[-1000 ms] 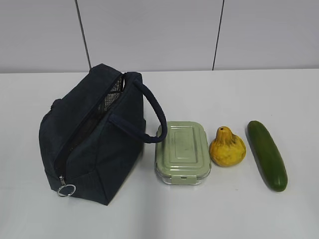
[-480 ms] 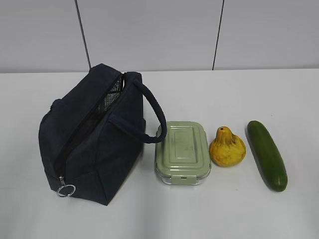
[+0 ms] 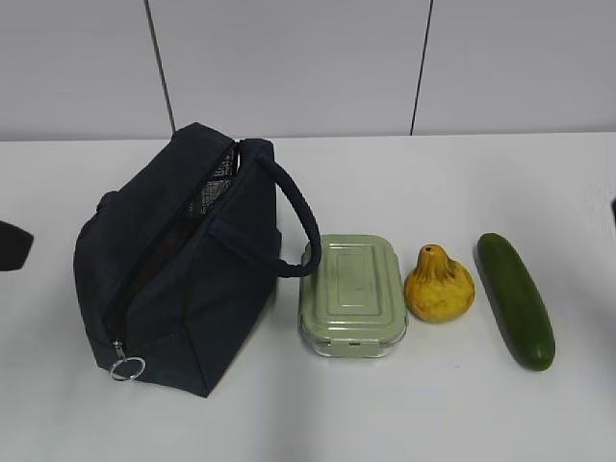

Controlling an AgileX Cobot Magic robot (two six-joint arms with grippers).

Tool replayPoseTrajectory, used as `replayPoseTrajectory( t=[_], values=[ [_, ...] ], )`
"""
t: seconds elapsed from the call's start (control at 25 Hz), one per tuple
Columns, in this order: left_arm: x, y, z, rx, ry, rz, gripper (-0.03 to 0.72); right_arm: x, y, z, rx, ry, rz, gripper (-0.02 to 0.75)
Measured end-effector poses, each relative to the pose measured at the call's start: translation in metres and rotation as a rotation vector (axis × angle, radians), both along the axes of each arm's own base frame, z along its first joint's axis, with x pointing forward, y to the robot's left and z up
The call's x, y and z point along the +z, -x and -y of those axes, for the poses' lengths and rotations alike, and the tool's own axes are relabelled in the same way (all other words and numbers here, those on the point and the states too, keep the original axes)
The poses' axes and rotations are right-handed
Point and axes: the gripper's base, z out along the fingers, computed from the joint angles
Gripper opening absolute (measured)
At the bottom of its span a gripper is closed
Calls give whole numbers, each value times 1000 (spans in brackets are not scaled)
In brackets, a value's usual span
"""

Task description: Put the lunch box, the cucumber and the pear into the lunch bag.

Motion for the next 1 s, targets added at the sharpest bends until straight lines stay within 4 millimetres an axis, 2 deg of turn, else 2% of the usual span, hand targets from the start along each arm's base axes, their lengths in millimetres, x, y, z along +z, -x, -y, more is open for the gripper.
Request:
replayPoseTrajectory(
  t=[0.16,0.24,0.48,0.76,1.0],
  values=[
    [-9,-30,8,-19,-35,-62,311,-17,-63,-5,9,10,-91,515],
    [-9,-41,11,-23,-42,-67,311,-36,-94,-9,18,5,-171,515],
    [-5,-60,16,-47,-61,-46,312,-84,-157,-18,52,-26,-333,515],
    [-6,-61,15,-54,-79,-42,312,-108,-191,-20,44,-24,-371,515],
    [-6,-61,15,-56,-81,-37,312,-136,-198,-17,26,11,-435,515]
  ],
)
